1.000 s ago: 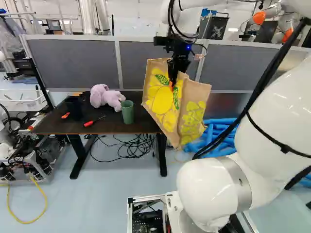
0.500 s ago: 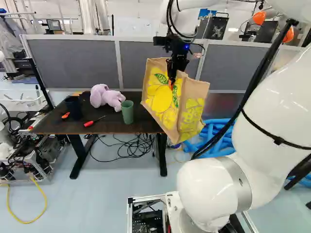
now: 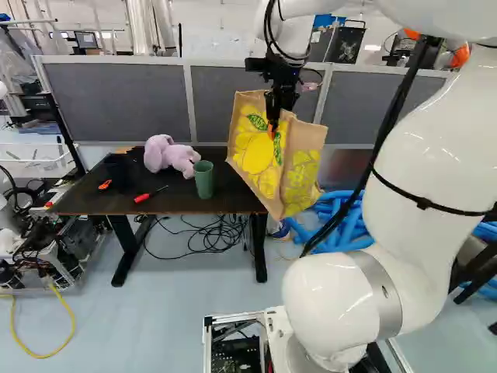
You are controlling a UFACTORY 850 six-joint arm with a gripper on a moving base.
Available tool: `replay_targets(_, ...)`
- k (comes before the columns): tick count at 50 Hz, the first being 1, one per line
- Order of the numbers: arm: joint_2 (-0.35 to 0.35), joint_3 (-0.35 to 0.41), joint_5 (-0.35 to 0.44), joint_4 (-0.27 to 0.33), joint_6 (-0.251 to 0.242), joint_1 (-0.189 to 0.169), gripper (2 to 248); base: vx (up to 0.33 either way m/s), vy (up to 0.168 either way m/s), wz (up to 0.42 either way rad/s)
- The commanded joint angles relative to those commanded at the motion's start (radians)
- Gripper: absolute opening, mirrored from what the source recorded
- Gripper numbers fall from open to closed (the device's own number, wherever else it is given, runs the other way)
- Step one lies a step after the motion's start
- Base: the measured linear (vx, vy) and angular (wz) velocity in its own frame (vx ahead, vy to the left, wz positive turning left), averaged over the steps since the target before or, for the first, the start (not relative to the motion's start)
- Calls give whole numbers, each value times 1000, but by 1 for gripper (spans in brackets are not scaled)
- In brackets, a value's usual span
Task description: Pick up the bag on the ground and place it on the table
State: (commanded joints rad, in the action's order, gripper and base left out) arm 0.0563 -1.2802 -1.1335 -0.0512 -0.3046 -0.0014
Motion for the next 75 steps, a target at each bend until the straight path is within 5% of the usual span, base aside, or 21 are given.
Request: replay_targets(75, 412, -358, 140, 0, 0, -22, 22, 0, 0, 0)
